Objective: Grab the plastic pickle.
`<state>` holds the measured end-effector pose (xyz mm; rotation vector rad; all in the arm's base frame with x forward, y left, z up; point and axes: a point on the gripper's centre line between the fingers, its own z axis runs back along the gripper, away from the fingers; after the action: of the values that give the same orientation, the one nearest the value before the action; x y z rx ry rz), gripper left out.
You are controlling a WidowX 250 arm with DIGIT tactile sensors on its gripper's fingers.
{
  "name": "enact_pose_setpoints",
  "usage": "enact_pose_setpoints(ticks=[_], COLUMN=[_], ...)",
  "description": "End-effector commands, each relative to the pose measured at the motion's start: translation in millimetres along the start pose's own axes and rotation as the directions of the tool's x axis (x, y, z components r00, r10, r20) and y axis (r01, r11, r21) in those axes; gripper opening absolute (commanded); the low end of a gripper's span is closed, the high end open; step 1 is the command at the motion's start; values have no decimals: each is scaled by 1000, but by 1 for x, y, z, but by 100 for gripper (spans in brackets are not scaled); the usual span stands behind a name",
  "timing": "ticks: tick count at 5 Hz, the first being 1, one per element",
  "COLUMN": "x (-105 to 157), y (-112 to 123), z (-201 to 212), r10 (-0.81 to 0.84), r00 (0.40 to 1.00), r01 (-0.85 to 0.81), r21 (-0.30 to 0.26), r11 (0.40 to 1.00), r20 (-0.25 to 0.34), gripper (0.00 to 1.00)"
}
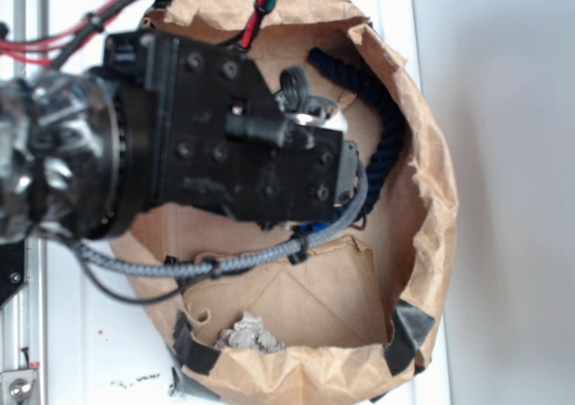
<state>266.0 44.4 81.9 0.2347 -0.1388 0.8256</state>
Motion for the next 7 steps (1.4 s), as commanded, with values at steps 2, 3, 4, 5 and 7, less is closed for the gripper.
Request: enact_pose_setpoints(ticks=[2,3,4,5,7], x=[-13,-12,-1,7,6], y=[41,37,32,25,38], z=[6,0,-12,-24,-17], r10=[-156,-160,-182,-218,-268], r00=[978,974,972,972,959], r01=[166,171,190,226,279], r21=[-65,-57,-37,-97,-148], r11=[984,984,981,969,949], r20=[139,159,147,88,88], gripper=[100,100,100,100,100])
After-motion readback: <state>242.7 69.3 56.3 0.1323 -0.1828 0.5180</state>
